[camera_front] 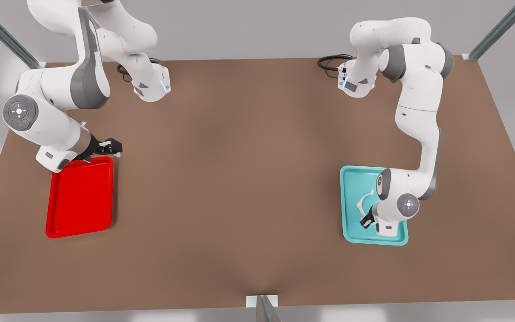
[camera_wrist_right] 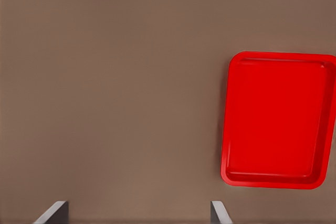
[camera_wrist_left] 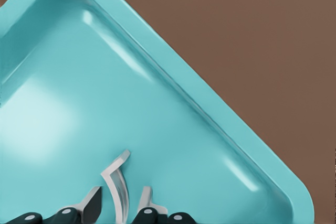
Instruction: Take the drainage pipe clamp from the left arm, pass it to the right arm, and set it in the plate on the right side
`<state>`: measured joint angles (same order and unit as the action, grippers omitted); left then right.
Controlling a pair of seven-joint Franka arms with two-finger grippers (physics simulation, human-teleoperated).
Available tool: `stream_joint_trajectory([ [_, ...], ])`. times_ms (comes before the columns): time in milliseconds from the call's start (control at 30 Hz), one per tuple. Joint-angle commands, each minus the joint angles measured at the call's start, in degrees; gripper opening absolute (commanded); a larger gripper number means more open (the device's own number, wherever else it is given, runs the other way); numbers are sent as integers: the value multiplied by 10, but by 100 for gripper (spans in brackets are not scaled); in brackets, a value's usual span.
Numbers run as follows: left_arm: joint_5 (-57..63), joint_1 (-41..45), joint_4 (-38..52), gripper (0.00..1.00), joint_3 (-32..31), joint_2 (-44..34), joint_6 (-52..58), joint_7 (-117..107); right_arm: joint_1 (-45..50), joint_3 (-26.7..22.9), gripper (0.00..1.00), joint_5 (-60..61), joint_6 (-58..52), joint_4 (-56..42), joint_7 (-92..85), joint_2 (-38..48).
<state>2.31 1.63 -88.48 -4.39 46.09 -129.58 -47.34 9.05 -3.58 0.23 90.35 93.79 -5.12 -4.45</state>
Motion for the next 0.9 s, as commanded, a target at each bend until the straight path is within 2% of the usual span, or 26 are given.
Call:
stream_joint_trajectory([
  [0,-9,-1,1,51,0,-1,-1,-51,0,0,100,0,1,0,-4,1],
  [433,-5,-4,2,51,0,3,-7,-53,0,0,100,1,4,4,-4,1],
  [533,-6,-4,3,35,0,3,-7,-53,0,0,100,0,5,6,-4,1],
  [600,-6,-5,3,29,0,3,-7,-53,0,0,100,1,5,7,-4,1],
  [867,-6,-4,4,28,0,7,-7,-54,0,0,100,0,7,7,-4,1],
])
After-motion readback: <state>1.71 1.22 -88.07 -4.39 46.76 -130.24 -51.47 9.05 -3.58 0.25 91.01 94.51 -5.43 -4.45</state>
